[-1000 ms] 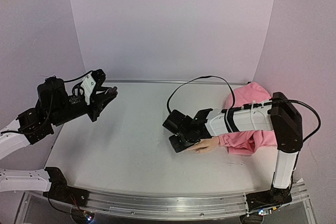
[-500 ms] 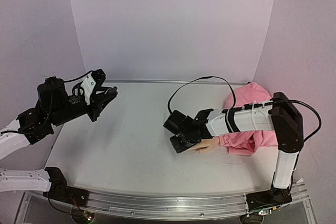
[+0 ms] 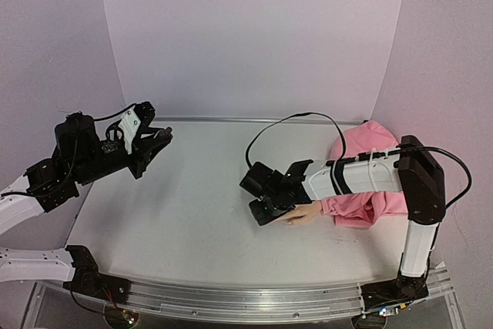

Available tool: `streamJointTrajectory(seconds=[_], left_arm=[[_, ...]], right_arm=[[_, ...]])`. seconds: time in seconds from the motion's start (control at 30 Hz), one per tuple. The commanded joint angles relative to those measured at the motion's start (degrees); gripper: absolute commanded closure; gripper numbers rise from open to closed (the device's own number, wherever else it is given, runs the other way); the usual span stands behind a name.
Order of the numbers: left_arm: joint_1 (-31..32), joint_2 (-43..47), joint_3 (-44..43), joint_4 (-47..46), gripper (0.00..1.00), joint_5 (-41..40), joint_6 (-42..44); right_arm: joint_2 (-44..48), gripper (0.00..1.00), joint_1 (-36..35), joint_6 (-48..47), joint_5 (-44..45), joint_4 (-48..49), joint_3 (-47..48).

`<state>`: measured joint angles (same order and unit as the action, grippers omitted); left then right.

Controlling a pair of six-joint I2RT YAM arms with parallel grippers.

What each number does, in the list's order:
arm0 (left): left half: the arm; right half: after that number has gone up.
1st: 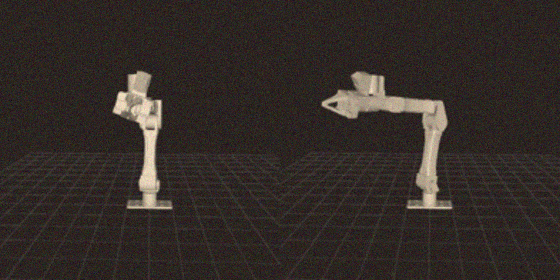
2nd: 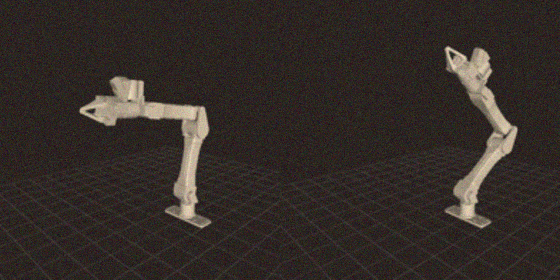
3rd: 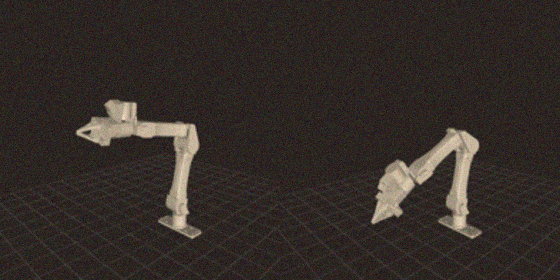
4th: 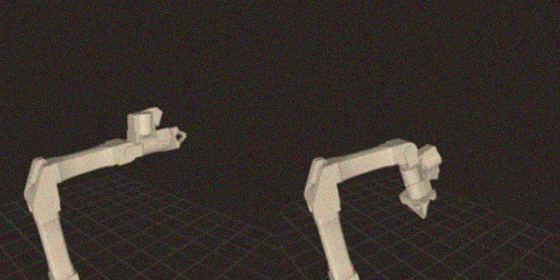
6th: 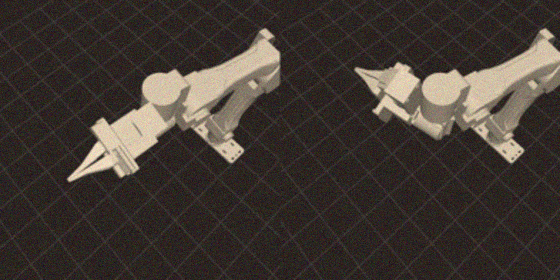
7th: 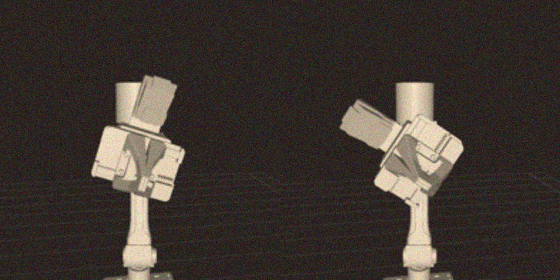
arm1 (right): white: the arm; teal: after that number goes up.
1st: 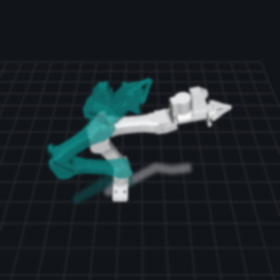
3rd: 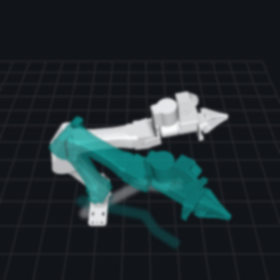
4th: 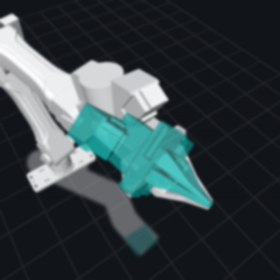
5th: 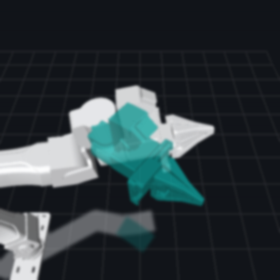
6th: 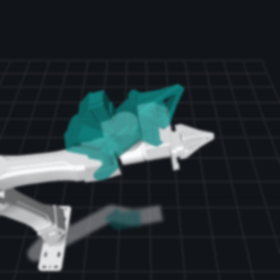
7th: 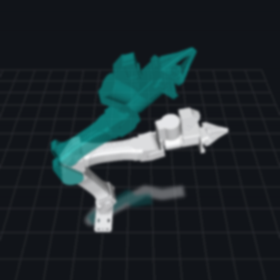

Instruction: Paint the nails

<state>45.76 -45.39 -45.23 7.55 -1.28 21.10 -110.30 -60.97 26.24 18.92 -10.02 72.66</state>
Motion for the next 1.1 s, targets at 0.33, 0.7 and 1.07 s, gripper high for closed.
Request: streamJointTrajectory(seconds=[0.33,0.7,1.07], left_arm=[[0.12,0.74,-0.12,-2.23,1.00,-0.57,0.52],[0.12,0.91,0.01,-2.24,1.00,-0.65,0.65],[0.12,1.00,-0.02,-2.19,1.00,-0.65,0.61]], right_arm=[[-0.16,1.00,-0.30,-0.27,-0.54,-0.98,0.28],[-1.01,1.00,-0.35,-0.23,-1.30,-0.61,0.54],[-1.40,1.00,-0.32,-0.23,-1.78,-0.22,0.71]])
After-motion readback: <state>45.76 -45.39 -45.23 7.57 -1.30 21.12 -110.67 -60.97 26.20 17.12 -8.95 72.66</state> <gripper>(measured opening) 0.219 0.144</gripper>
